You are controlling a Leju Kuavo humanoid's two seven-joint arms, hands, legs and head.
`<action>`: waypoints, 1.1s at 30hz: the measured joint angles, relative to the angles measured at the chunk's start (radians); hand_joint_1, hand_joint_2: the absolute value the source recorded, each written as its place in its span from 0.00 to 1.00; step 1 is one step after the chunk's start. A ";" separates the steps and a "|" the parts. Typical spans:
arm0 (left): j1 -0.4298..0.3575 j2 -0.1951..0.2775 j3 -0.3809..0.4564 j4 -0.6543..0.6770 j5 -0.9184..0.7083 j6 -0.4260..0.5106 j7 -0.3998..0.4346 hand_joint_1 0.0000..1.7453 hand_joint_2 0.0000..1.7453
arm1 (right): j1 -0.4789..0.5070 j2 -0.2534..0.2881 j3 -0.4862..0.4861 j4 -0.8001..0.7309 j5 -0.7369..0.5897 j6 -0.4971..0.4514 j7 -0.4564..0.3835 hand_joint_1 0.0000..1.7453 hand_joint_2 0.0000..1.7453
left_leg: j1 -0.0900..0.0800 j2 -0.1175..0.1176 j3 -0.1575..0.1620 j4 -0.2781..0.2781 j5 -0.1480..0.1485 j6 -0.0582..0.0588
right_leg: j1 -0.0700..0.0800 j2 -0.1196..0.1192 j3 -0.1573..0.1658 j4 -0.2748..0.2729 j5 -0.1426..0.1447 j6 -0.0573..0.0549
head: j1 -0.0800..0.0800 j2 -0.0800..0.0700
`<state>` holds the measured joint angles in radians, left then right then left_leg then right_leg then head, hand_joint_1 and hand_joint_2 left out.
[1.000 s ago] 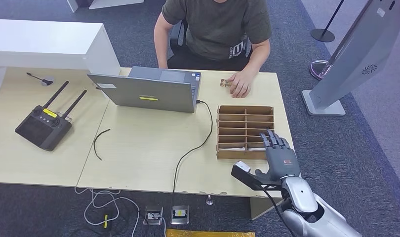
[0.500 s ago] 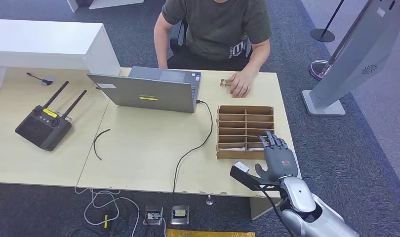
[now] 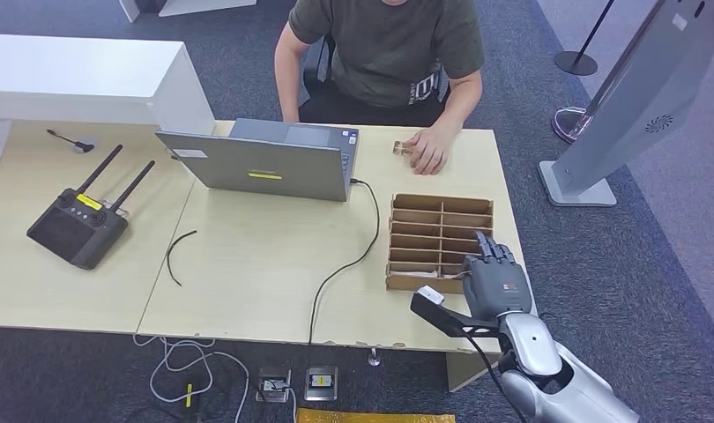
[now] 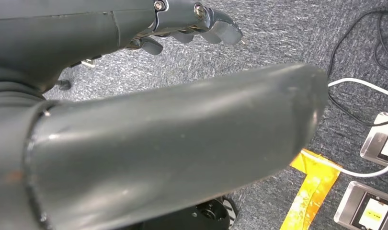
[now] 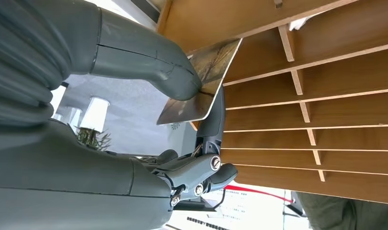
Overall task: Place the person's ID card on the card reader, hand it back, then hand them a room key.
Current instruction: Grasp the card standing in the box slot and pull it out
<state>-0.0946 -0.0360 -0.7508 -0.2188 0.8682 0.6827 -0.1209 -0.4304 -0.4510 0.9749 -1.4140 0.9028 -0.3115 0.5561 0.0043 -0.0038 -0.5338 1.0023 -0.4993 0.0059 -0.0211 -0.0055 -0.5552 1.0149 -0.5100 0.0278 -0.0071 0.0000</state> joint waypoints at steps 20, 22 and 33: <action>-0.005 0.005 -0.031 -0.010 0.021 0.002 0.000 0.00 0.00 | 0.003 0.014 -0.015 0.019 0.001 0.000 -0.020 1.00 1.00 | 0.000 0.000 0.000 0.000 0.000 0.000 | 0.000 0.000 0.000 0.000 0.000 0.000 | 0.000 0.000; -0.007 0.005 -0.033 -0.010 0.025 0.003 0.000 0.00 0.00 | 0.003 0.018 -0.015 0.023 0.005 -0.006 -0.025 1.00 1.00 | 0.000 0.000 0.000 0.000 0.000 0.000 | 0.000 0.000 0.000 0.000 0.000 0.000 | 0.000 0.000; -0.010 0.006 -0.053 -0.010 0.053 0.010 0.000 0.00 0.00 | -0.019 0.029 -0.026 0.014 0.154 -0.029 0.024 1.00 1.00 | 0.000 0.000 0.000 0.000 0.000 0.000 | 0.000 0.000 0.000 0.000 0.000 0.000 | 0.000 0.000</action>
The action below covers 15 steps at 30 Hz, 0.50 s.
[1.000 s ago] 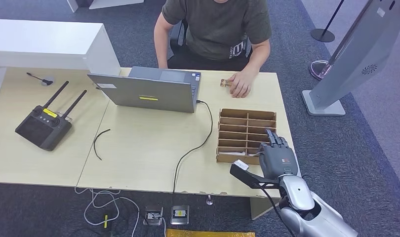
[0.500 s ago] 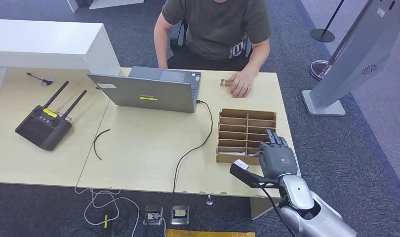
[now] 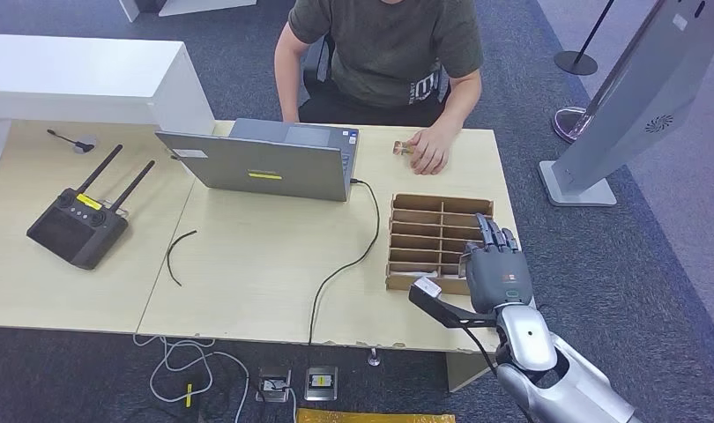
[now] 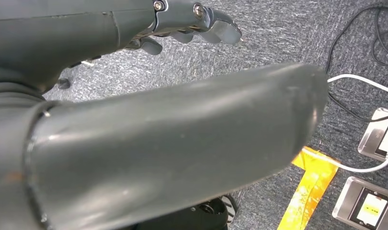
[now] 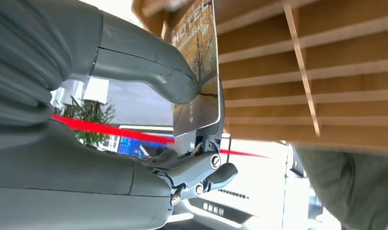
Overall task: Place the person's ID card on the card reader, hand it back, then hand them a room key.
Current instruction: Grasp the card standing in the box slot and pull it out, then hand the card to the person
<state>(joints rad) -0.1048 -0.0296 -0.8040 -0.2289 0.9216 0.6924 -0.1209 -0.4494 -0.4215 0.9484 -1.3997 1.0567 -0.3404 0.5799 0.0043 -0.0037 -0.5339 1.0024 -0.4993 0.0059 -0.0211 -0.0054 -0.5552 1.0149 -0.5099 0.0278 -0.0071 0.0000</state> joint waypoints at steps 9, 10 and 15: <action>-0.005 0.001 -0.019 0.000 0.000 0.000 0.000 0.00 0.00 | -0.031 -0.002 -0.031 -0.079 0.080 -0.014 0.016 1.00 1.00 | 0.000 0.000 0.000 0.000 0.000 0.000 | 0.000 0.000 0.000 0.000 0.000 0.000 | 0.000 0.000; -0.006 0.001 -0.020 0.000 0.000 0.000 0.000 0.00 0.00 | -0.036 -0.003 -0.035 -0.089 0.084 -0.014 0.017 1.00 1.00 | 0.000 0.000 0.000 0.000 0.000 0.000 | 0.000 0.000 0.000 0.000 0.000 0.000 | 0.000 0.000; -0.013 0.001 -0.033 0.000 -0.001 -0.001 0.005 0.00 0.00 | -0.056 -0.010 -0.055 -0.148 0.101 -0.017 0.032 1.00 1.00 | 0.000 0.000 0.000 0.000 0.000 0.000 | 0.000 0.000 0.000 0.000 0.000 0.000 | 0.000 0.000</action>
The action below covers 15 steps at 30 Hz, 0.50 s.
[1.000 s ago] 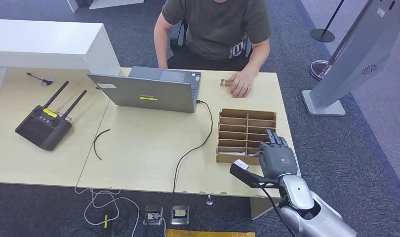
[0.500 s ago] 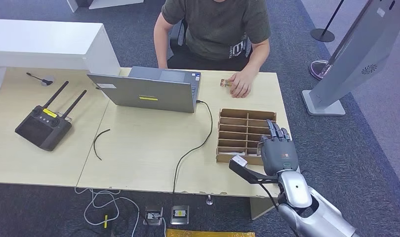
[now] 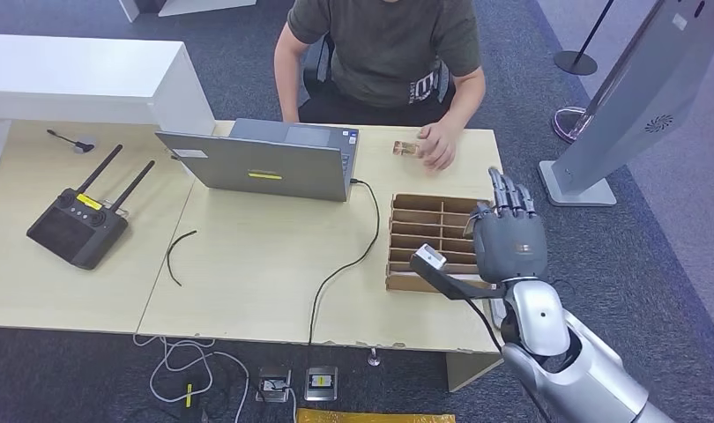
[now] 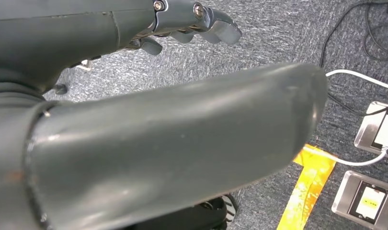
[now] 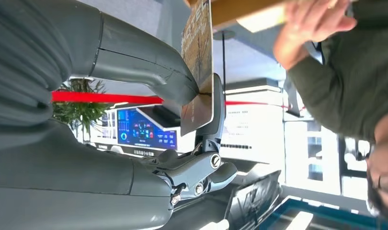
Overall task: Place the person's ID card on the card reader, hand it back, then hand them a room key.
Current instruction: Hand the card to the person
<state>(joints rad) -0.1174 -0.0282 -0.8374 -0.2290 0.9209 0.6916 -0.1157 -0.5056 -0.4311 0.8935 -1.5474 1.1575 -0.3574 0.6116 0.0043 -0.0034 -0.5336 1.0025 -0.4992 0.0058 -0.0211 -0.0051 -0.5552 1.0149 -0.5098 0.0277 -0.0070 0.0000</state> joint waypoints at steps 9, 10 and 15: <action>-0.009 0.000 -0.020 -0.004 -0.006 0.000 0.008 0.00 0.00 | -0.010 -0.001 -0.024 -0.056 0.012 -0.018 0.004 1.00 1.00 | 0.000 0.000 0.000 0.000 0.000 0.000 | 0.000 0.000 0.000 0.000 0.000 0.000 | 0.000 0.000; -0.010 0.000 -0.023 -0.004 -0.008 -0.001 0.009 0.00 0.00 | -0.010 -0.001 -0.025 -0.058 0.012 -0.018 0.005 1.00 1.00 | 0.000 0.000 0.000 0.000 0.000 0.000 | 0.000 0.000 0.000 0.000 0.000 0.000 | 0.000 0.000; -0.016 0.000 -0.035 -0.005 -0.013 -0.002 0.013 0.00 0.00 | -0.010 -0.001 -0.030 -0.062 0.012 -0.024 0.005 1.00 1.00 | 0.000 0.000 0.000 0.000 0.000 0.000 | 0.000 0.000 0.000 0.000 0.000 0.000 | 0.000 0.000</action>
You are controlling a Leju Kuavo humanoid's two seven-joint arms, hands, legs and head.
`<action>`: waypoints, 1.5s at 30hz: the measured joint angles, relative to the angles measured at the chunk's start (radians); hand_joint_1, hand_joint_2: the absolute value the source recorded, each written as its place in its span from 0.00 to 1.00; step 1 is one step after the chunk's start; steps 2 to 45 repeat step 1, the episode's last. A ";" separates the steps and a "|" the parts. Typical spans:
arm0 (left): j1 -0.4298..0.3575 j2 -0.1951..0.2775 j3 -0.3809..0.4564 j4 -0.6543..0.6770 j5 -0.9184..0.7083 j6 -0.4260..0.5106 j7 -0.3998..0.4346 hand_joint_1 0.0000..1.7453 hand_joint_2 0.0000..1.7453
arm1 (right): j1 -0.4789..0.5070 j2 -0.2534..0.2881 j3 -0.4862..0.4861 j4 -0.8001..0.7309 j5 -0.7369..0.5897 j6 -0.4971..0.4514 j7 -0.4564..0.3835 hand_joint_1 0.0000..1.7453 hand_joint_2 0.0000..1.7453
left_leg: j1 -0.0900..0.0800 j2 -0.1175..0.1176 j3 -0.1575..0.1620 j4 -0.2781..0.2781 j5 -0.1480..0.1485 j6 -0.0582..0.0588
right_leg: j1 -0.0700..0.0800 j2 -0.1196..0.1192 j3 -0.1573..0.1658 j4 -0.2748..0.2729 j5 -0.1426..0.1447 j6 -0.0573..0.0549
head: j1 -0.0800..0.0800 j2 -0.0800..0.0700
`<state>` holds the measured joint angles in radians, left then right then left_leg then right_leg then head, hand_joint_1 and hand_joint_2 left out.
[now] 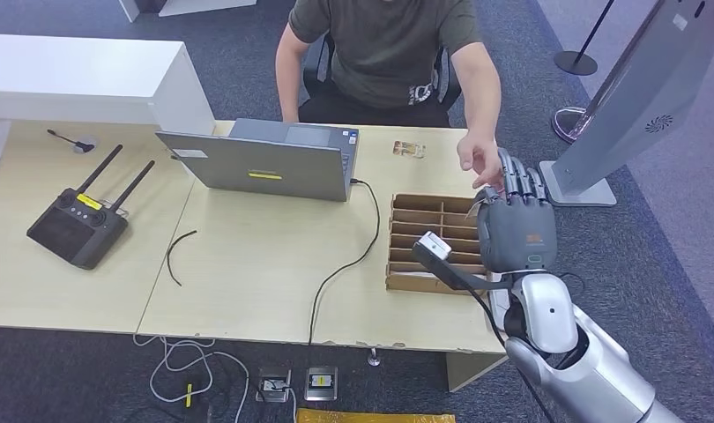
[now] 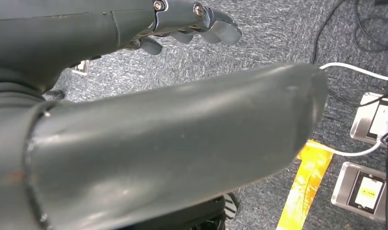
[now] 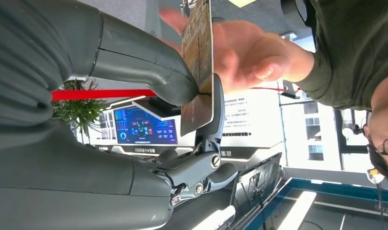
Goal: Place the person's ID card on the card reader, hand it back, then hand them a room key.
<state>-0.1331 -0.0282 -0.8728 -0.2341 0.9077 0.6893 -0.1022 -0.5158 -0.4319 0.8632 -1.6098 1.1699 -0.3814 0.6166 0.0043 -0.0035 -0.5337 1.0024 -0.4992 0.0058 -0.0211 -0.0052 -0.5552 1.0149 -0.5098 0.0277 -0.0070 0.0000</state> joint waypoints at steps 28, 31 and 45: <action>-0.001 0.000 -0.001 0.000 -0.001 0.000 0.000 0.00 0.00 | 0.000 0.000 -0.001 0.000 0.000 -0.001 0.000 1.00 1.00 | 0.000 0.000 0.000 0.000 0.000 0.000 | 0.000 0.000 0.000 0.000 0.000 0.000 | 0.000 0.000; -0.001 0.000 -0.001 0.000 -0.001 0.000 0.000 0.00 0.00 | 0.000 0.000 -0.001 0.000 0.000 -0.001 0.000 1.00 1.00 | 0.000 0.000 0.000 0.000 0.000 0.000 | 0.000 0.000 0.000 0.000 0.000 0.000 | 0.000 0.000; -0.001 0.000 -0.001 0.000 -0.001 0.000 0.000 0.00 0.00 | 0.000 0.000 -0.001 0.000 0.000 -0.001 0.000 1.00 1.00 | 0.000 0.000 0.000 0.000 0.000 0.000 | 0.000 0.000 0.000 0.000 0.000 0.000 | 0.000 0.000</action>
